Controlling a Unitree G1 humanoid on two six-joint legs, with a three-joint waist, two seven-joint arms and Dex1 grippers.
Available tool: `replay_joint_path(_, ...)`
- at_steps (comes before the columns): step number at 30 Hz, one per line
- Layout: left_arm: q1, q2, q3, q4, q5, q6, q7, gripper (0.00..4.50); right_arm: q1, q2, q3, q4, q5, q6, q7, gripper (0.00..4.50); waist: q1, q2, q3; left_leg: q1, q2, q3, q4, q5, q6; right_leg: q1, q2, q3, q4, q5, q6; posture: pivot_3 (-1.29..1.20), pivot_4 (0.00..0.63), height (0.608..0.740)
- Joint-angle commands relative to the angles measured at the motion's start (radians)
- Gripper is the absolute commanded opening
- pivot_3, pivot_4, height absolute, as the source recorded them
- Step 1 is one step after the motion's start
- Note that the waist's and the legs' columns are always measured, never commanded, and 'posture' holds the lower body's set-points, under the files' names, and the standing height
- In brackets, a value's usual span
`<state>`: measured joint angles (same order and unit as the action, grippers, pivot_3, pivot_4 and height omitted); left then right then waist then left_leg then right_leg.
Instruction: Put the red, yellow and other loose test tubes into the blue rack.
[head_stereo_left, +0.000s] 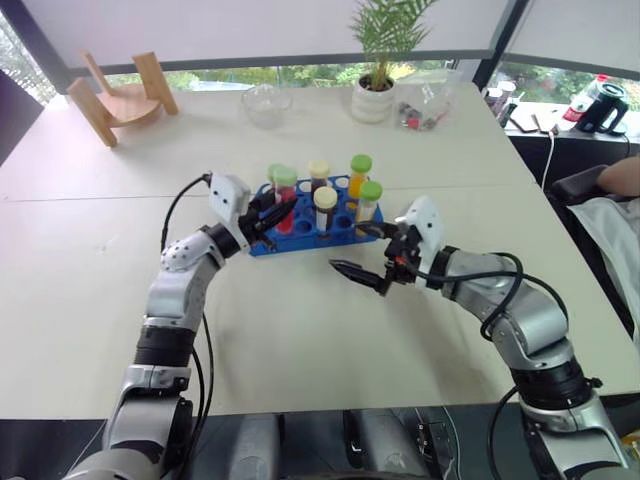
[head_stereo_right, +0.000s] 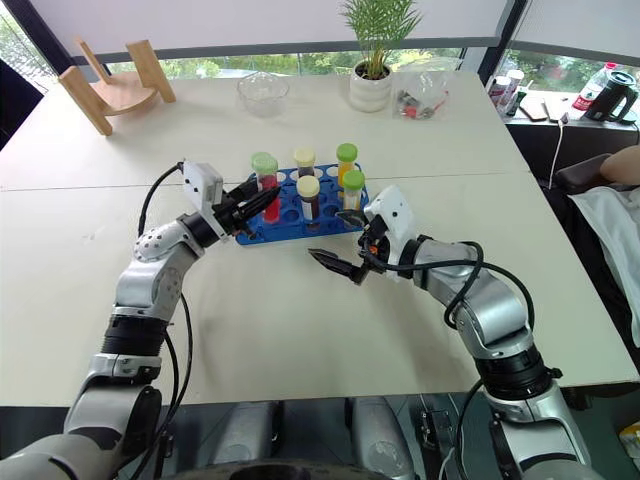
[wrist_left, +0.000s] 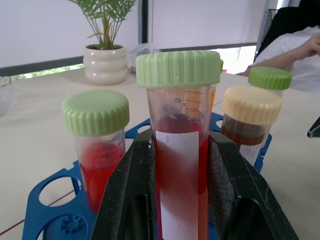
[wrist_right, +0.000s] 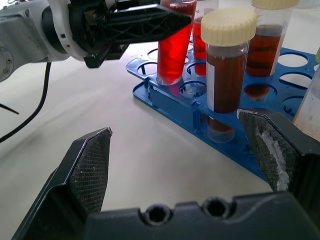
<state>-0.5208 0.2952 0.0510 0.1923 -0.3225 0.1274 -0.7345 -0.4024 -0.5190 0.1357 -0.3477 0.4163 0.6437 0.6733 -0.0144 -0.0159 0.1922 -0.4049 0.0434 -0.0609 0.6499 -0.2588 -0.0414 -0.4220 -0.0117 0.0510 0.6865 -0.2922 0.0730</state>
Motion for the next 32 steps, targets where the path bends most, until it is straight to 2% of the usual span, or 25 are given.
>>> replay_joint_path(1,0.02,0.009,0.005,-0.019,0.006,-0.011,0.013,0.81,-0.02,0.01,-0.022,-0.009,0.004,-0.021,0.005,4.5,0.0,0.0,0.0,0.0,0.0,0.0,0.0,0.0,0.0,0.0,0.0,0.0,0.0,0.0,0.0,0.0,0.15,0.74)
replay_joint_path(4,0.041,0.016,0.005,-0.048,-0.008,0.007,0.0,0.81,-0.022,0.015,-0.017,-0.006,0.004,-0.022,0.008,4.5,-0.001,0.0,0.0,0.0,0.0,0.0,0.0,0.0,0.0,0.0,0.0,0.0,0.0,0.0,0.0,0.0,0.15,0.74)
replay_joint_path(9,0.07,0.044,0.011,-0.113,-0.024,0.057,0.004,3.11,-0.019,0.026,-0.005,-0.005,0.001,-0.023,0.013,4.5,-0.002,0.0,0.0,0.0,0.0,0.0,-0.001,0.0,0.0,0.0,0.0,0.0,0.0,0.0,0.0,0.0,0.15,0.74)
replay_joint_path(11,0.081,0.066,0.016,-0.145,-0.019,0.091,0.018,4.18,-0.017,0.027,-0.004,-0.004,-0.001,-0.022,0.017,4.5,-0.002,0.0,0.0,0.0,0.0,0.0,-0.001,0.0,0.0,0.0,0.0,0.0,0.0,0.0,0.0,0.0,0.15,0.74)
replay_joint_path(18,0.198,0.219,0.049,-0.352,-0.077,0.261,-0.014,4.18,0.015,-0.001,-0.006,-0.009,-0.004,-0.021,0.054,4.5,-0.004,0.0,0.0,0.0,0.0,0.0,-0.002,0.0,0.0,0.0,0.0,0.0,-0.001,0.0,0.0,0.0,0.15,0.74)
replay_joint_path(21,0.364,0.401,0.126,-0.525,-0.176,0.431,-0.11,4.18,0.081,-0.084,-0.013,-0.058,0.03,0.012,0.136,4.5,-0.007,0.001,0.0,0.0,0.001,0.0,-0.003,0.0,0.0,-0.001,0.001,0.0,-0.002,0.0,0.0,0.0,0.15,0.74)
replay_joint_path(24,0.641,0.559,0.224,-0.64,-0.219,0.515,-0.222,4.18,0.18,-0.172,-0.002,-0.088,0.054,0.031,0.218,4.5,-0.008,0.002,0.0,0.0,0.002,0.001,-0.005,-0.001,0.002,-0.001,0.001,0.0,-0.005,-0.001,-0.001,0.0,0.15,0.74)
replay_joint_path(27,0.765,0.578,0.264,-0.648,-0.219,0.5,-0.232,4.18,0.216,-0.196,0.019,-0.069,0.037,0.003,0.249,4.5,-0.002,0.003,0.0,0.001,0.002,0.002,-0.005,-0.002,0.003,0.0,0.0,0.0,-0.004,-0.002,-0.002,0.0,0.15,0.74)
replay_joint_path(30,0.773,0.537,0.265,-0.617,-0.218,0.488,-0.197,4.18,0.198,-0.182,0.039,-0.021,0.006,-0.03,0.256,4.5,0.004,0.002,0.001,0.001,0.002,0.001,-0.002,-0.001,0.002,0.002,0.001,0.0,-0.004,-0.004,-0.006,0.0,0.15,0.74)
replay_joint_path(32,0.761,0.508,0.258,-0.606,-0.215,0.483,-0.175,4.18,0.186,-0.176,0.045,-0.004,0.0,-0.039,0.26,4.5,0.003,0.002,0.001,0.007,0.002,0.002,-0.001,-0.001,0.001,0.008,0.0,0.0,-0.005,-0.004,-0.007,0.0,0.15,0.74)
